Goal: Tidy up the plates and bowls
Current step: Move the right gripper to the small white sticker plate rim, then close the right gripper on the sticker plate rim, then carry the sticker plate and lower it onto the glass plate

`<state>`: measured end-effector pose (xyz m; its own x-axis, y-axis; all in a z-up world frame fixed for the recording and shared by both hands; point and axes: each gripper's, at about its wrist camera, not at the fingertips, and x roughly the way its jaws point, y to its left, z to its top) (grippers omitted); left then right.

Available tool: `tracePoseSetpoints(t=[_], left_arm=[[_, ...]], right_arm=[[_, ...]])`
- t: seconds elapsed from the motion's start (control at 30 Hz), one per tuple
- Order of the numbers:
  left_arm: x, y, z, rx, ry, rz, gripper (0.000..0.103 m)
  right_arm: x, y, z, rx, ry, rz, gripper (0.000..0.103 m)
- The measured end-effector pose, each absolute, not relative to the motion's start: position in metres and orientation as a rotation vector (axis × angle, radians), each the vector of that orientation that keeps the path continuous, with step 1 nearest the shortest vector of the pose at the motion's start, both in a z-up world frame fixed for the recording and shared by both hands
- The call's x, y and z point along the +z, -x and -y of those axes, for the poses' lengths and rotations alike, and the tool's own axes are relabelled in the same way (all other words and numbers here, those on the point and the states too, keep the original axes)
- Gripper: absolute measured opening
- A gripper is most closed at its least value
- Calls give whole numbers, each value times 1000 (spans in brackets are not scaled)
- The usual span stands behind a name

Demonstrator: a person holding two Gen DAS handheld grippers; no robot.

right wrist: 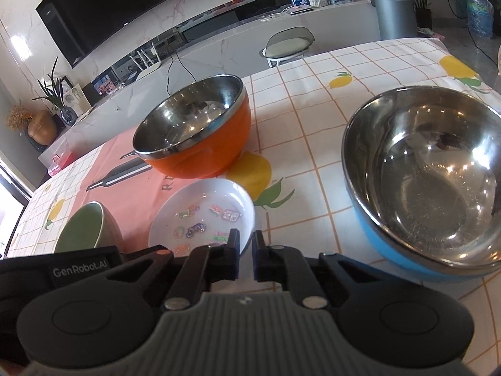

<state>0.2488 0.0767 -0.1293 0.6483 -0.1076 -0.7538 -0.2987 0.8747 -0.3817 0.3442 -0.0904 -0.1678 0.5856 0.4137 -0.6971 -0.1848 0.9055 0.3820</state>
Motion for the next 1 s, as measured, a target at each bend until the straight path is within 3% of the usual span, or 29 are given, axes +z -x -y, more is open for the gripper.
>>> tracePoseSetpoints(t=[1.0], left_arm=[[-72,-107,-104,108,582,-798,9]], right_arm=[[-105,-186,84,396,-341,-826,6]])
